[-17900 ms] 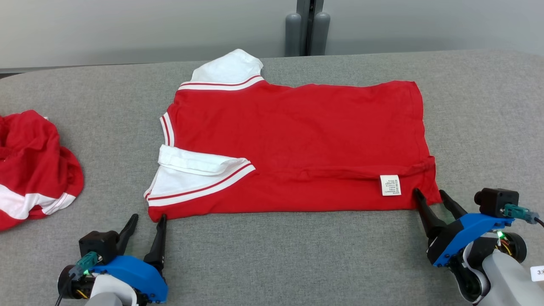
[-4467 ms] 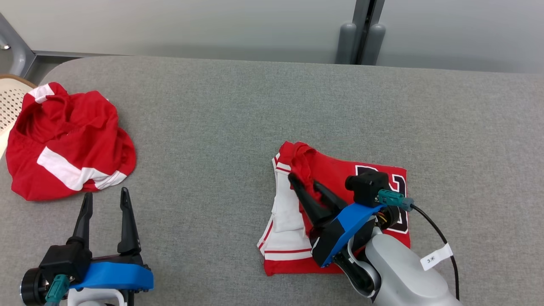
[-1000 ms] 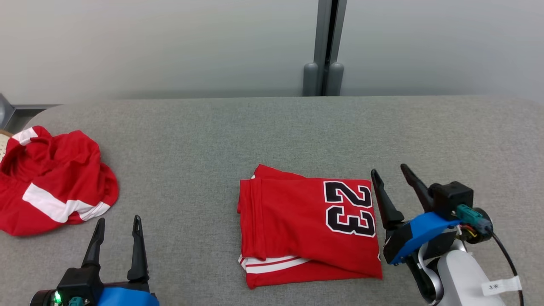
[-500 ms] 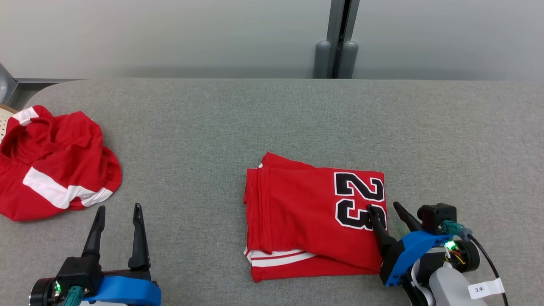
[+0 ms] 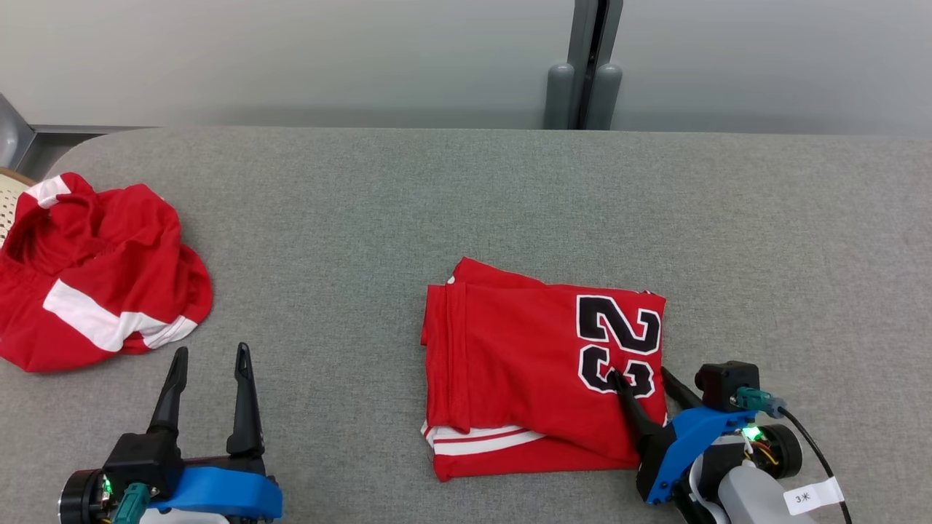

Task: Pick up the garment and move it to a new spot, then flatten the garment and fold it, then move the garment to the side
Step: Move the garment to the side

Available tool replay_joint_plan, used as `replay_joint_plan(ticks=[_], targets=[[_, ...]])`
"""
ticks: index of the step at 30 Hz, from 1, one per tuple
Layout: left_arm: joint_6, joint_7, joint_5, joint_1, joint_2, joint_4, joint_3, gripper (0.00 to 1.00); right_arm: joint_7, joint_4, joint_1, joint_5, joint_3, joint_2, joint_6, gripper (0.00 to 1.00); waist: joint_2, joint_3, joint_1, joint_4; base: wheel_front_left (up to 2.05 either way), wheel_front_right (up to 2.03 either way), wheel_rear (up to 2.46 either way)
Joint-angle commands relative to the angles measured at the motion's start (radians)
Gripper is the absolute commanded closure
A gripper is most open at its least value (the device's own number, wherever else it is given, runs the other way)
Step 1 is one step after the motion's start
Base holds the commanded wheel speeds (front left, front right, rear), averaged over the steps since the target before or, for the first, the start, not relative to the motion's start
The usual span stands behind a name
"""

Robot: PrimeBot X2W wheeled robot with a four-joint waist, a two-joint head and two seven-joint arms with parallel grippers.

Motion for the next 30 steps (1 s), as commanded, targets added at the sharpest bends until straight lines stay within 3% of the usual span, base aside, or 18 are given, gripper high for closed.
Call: replay_joint_plan(ticks=[1,2,3,16,30], targets=[[-0.003,-0.004,0.002,-0.017,0.0,0.003,-0.004,0.0,0.006,0.023,0.007,0.015,0.025,0.01,0.002,0.51,-0.0001,0.0,0.0,0.001,0.0,0.0,0.0],[-0.003,-0.004,0.002,-0.016,0.0,0.004,-0.004,0.0,-0.005,0.023,0.001,0.022,0.031,0.01,0.002,0.7,-0.0001,0.0,0.0,0.002,0.0,0.0,0.0],[-0.003,-0.004,0.001,-0.015,-0.001,0.004,-0.003,0.0,-0.015,0.024,-0.007,0.023,0.034,0.01,0.002,0.99,-0.0001,-0.001,0.0,0.002,0.0,0.0,0.0],[-0.008,-0.004,0.002,-0.059,-0.001,-0.019,-0.004,0.0,-0.108,0.017,-0.132,0.005,-0.031,-0.104,0.001,1.0,-0.0001,0.051,0.0,-0.064,0.0,0.0,0.0],[-0.017,-0.003,0.007,-0.2,0.041,-0.065,0.019,0.0,-0.126,-0.056,-0.171,-0.008,-0.14,-0.194,0.001,1.0,-0.0001,0.223,0.0,-0.216,0.0,0.0,0.0]])
